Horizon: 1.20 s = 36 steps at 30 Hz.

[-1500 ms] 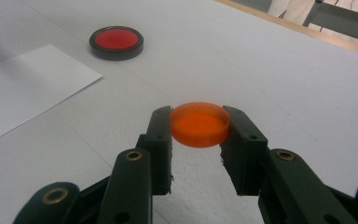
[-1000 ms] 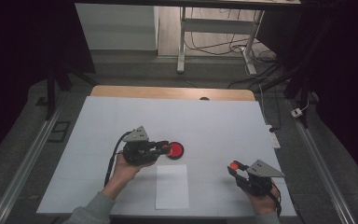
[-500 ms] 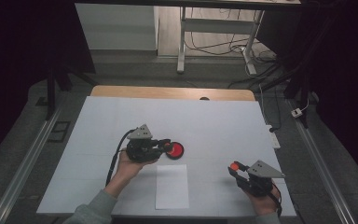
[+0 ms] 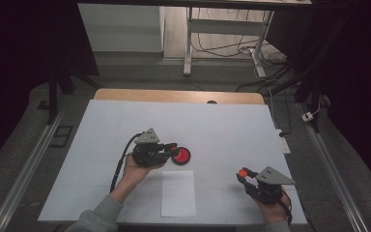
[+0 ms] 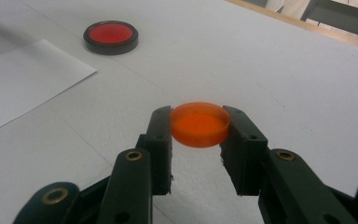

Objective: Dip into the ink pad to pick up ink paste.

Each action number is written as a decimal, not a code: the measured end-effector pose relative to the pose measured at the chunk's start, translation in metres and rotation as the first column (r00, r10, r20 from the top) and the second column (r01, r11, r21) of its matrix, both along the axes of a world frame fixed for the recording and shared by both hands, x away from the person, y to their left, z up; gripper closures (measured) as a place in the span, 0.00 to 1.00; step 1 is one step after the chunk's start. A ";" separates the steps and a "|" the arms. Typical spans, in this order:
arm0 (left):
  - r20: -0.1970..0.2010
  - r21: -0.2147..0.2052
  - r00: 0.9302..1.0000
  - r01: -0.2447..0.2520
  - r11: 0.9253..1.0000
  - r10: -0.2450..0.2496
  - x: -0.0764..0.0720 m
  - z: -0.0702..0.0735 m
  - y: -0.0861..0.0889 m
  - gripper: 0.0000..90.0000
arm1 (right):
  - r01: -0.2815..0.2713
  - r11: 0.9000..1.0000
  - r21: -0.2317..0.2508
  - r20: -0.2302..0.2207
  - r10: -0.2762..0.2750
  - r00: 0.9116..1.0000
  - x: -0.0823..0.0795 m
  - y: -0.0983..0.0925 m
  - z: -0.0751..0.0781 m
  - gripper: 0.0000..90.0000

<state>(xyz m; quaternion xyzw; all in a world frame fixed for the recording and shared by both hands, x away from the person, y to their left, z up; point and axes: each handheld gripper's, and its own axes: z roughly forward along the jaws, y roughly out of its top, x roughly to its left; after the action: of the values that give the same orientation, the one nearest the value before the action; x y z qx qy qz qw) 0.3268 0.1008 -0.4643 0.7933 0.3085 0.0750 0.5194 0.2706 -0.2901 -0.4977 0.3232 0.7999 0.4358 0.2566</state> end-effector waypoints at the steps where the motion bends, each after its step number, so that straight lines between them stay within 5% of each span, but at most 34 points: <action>1: 0.000 0.004 1.000 -0.001 1.000 0.001 0.001 -0.001 0.000 0.80 | -0.001 1.000 0.002 0.000 0.001 1.000 0.000 0.000 0.000 0.72; 20: 0.013 0.037 0.999 -0.036 0.999 0.035 0.012 -0.013 -0.009 0.80 | 0.004 1.000 0.013 -0.002 -0.004 1.000 0.001 -0.001 -0.002 0.72; 31: -0.015 0.105 0.997 -0.074 0.992 0.076 0.038 -0.026 -0.018 0.80 | 0.000 1.000 0.016 -0.006 0.000 1.000 0.004 -0.002 -0.002 0.72; 36: -0.032 0.092 0.997 -0.074 0.993 0.077 0.046 -0.029 -0.021 0.80 | 0.002 1.000 0.018 -0.001 -0.002 1.000 0.003 -0.002 -0.002 0.72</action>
<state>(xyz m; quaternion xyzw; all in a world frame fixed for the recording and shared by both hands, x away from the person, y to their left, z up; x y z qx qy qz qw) 0.3724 0.0800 -0.4935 0.8051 0.3435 0.0945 0.4742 0.2739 -0.2922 -0.4994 0.3264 0.7956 0.4427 0.2538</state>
